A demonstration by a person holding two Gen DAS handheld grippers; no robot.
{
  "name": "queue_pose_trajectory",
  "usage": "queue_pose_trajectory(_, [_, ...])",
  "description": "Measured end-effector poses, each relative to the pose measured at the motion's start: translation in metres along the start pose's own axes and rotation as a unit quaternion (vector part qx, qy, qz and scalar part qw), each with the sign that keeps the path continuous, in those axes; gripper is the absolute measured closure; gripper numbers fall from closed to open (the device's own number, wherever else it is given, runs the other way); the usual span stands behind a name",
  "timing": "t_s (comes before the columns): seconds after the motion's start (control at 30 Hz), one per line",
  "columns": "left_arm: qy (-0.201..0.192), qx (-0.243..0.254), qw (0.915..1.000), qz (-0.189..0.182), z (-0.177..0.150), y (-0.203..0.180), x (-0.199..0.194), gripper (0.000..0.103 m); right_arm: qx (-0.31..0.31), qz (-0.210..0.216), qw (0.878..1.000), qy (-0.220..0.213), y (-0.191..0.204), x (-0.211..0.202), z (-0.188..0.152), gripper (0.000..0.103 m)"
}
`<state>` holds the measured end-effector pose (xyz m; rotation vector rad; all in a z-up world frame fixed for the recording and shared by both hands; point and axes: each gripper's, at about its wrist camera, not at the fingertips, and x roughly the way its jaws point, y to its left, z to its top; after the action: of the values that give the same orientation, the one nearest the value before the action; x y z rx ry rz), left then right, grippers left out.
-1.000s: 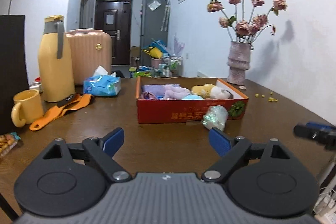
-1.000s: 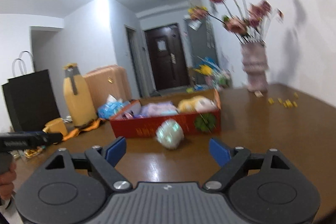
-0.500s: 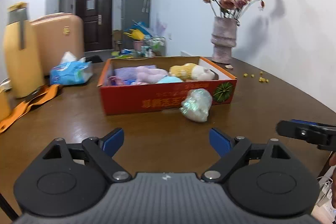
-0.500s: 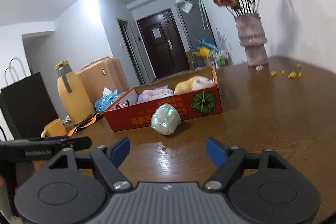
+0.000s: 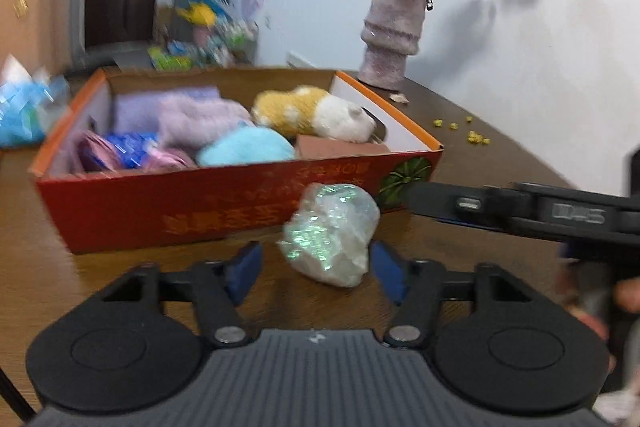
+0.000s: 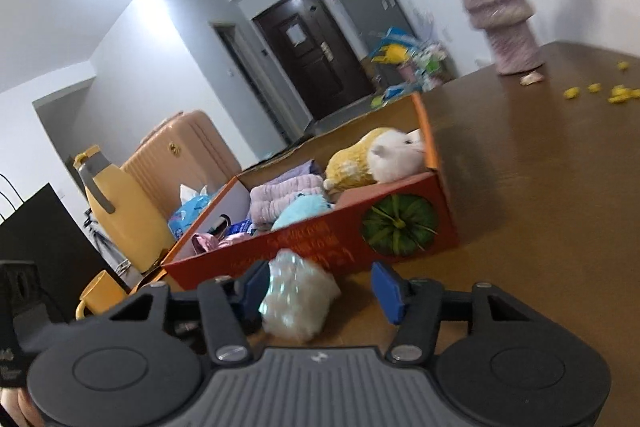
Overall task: Organize soft objects
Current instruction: 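Lower both grippers onto the pearly iridescent bag and grasp it, then carry the pearly bag into the box and open both grippers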
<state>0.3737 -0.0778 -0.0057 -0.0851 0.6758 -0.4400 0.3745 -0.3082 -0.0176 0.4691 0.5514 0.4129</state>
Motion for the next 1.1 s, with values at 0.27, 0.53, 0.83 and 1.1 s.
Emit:
queue_pose_trajectory(0.27, [0.007, -0.062, 0.9968, -0.051, 0.001, 0.025, 0.020, 0.079, 0.013, 0.055, 0.996, 0.072, -0.007, 0.063, 0.011, 0.081])
queue_pose_trajectory(0.53, [0.004, -0.064, 0.9955, -0.071, -0.033, 0.016, -0.034, 0.086, 0.029, 0.066, 0.995, 0.064, 0.012, 0.016, -0.022, 0.089])
queue_pose_trajectory(0.83, [-0.013, -0.008, 0.9968, -0.078, -0.077, -0.012, -0.106, 0.088, 0.025, 0.057, 0.997, 0.039, 0.051, -0.066, -0.081, 0.090])
queue_pose_trajectory(1.1, [-0.052, 0.010, 0.9951, -0.083, -0.061, -0.018, -0.126, 0.088, 0.009, 0.058, 0.998, -0.001, 0.072, -0.088, -0.069, 0.090])
